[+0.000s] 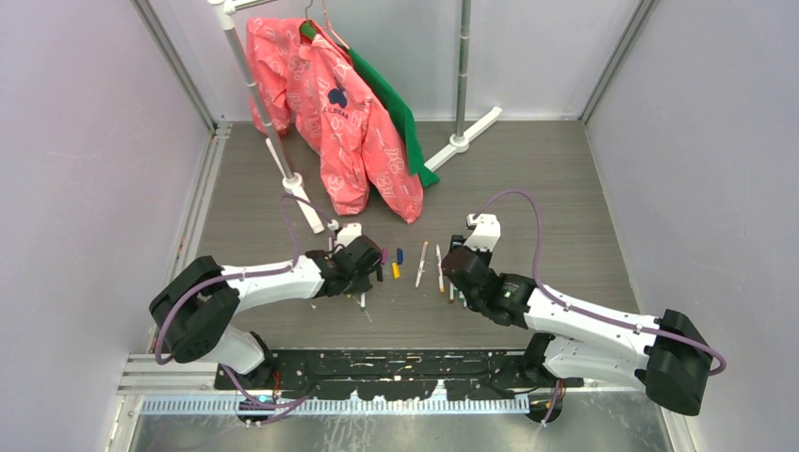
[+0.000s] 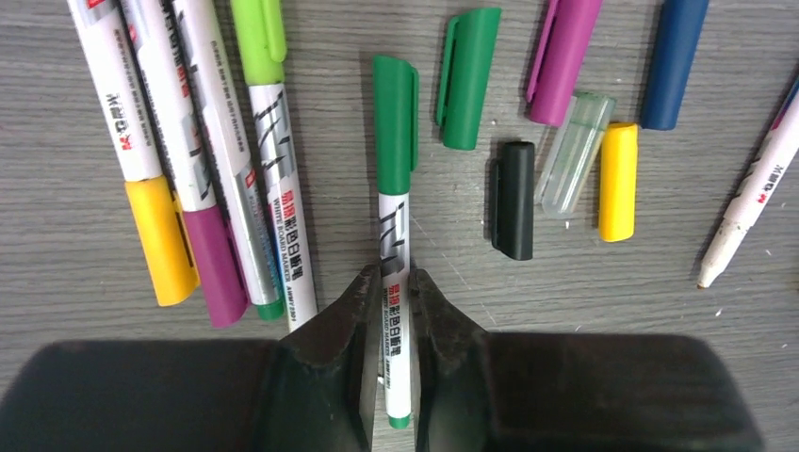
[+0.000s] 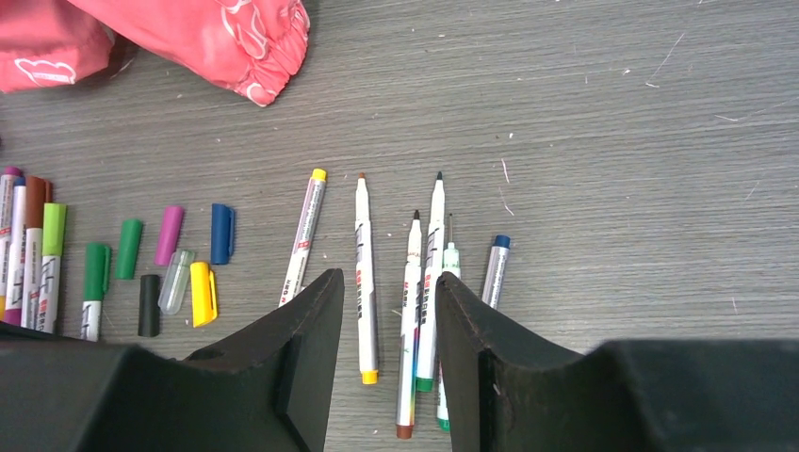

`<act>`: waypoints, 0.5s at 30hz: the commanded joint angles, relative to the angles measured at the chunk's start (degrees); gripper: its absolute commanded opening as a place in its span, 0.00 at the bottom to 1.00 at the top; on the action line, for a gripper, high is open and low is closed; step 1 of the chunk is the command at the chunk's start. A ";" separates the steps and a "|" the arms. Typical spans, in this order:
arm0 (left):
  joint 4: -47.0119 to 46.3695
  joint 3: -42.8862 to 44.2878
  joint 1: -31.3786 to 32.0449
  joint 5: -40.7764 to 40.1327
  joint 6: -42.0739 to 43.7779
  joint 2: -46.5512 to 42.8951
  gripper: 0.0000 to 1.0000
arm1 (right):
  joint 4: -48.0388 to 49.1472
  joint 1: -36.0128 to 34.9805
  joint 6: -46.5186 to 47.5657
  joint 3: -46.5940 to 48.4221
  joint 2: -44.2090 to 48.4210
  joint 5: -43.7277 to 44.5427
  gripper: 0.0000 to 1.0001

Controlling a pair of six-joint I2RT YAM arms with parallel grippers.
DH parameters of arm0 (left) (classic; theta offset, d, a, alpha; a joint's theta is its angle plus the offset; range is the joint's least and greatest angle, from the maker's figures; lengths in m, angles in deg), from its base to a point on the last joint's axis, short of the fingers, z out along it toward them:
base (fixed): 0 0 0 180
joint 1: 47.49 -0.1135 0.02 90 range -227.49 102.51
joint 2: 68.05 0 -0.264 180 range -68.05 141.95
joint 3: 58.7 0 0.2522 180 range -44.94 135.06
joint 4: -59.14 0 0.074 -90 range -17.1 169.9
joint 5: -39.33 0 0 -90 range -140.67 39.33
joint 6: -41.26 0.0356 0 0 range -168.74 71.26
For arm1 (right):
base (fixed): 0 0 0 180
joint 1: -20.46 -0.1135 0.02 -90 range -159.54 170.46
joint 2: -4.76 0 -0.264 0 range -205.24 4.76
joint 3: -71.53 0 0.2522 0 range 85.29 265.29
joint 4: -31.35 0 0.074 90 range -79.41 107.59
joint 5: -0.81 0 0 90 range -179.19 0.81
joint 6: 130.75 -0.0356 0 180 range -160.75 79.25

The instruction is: Open the pen caps

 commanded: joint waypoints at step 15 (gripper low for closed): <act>0.68 -2.99 1.04 -1.47 -1.41 0.63 0.00 | 3.13 -0.08 0.32 -0.58 2.58 -2.76 0.46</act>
